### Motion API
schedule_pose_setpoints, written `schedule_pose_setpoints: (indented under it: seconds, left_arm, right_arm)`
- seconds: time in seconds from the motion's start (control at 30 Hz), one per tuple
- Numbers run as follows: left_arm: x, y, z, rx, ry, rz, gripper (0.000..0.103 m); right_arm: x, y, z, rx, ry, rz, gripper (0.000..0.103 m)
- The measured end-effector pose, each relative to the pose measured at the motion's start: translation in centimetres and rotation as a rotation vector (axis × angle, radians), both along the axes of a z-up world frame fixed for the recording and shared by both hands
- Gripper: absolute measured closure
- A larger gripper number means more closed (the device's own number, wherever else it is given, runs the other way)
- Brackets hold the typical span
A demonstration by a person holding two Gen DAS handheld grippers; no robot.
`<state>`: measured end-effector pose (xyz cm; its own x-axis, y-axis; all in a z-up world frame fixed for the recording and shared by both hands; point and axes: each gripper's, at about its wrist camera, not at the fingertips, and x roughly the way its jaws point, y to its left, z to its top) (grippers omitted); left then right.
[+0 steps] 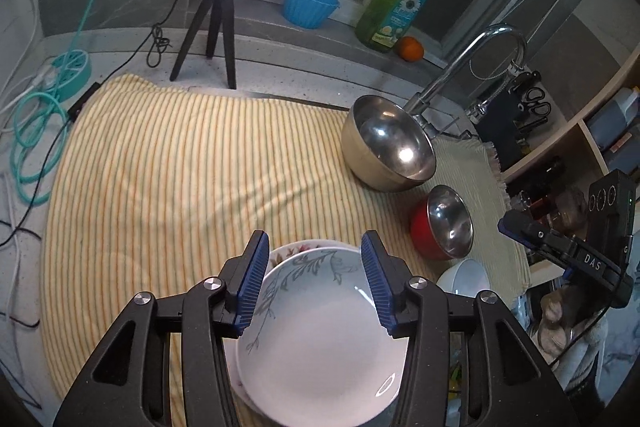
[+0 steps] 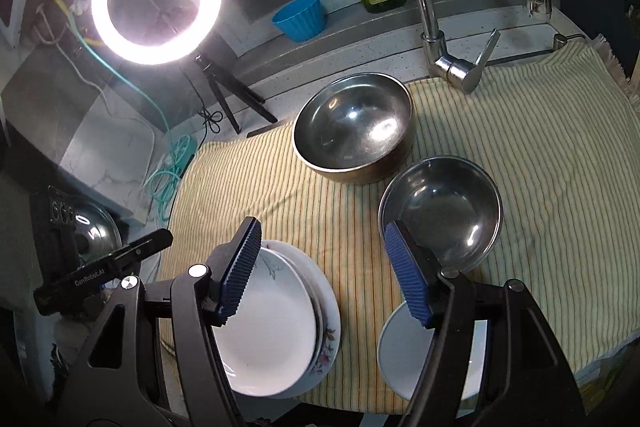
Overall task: Organize plates and bowls
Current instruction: 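Grasp the rim of the large steel bowl with the right gripper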
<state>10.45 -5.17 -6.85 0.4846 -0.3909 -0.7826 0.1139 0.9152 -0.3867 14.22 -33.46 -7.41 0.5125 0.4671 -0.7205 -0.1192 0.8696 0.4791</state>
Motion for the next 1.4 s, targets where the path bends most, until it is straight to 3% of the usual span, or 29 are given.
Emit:
schedule_pose_setpoints:
  seconds: [0.3, 0.47, 0.7, 0.77, 1.1, 1.17, 1.4]
  left_arm:
    - [4.9, -1.8, -0.6, -0.028, 0.004, -0.055, 0.056]
    - [8.3, -2.2, -1.6, -0.082, 0.038, -0.076, 0.056]
    - [12.9, -4.4, -3.6, -0.094, 0.086, -0.133, 0.056]
    - [14.0, -5.0, -4.2, -0.091, 0.095, -0.143, 0.056]
    - [16.9, -6.4, -7.2, -0.109, 0.165, -0.178, 0.059]
    - [17.0, -6.6, -7.5, -0.109, 0.174, -0.189, 0.059]
    - [17.5, -7.0, -8.1, -0.112, 0.19, -0.222, 0.078]
  right_arm:
    - [5.4, -1.1, -1.0, 0.039, 0.067, -0.104, 0.036]
    - [8.5, -1.7, -2.7, 0.047, 0.127, -0.162, 0.036]
    - [11.8, -1.5, -4.7, 0.004, 0.185, -0.199, 0.036]
    - [12.5, -1.4, -5.4, -0.014, 0.205, -0.205, 0.045]
    - [14.3, -1.3, -7.9, -0.066, 0.264, -0.224, 0.061]
    - [14.4, -1.1, -8.4, -0.069, 0.276, -0.219, 0.071]
    - [14.4, -0.9, -9.0, -0.104, 0.278, -0.222, 0.079]
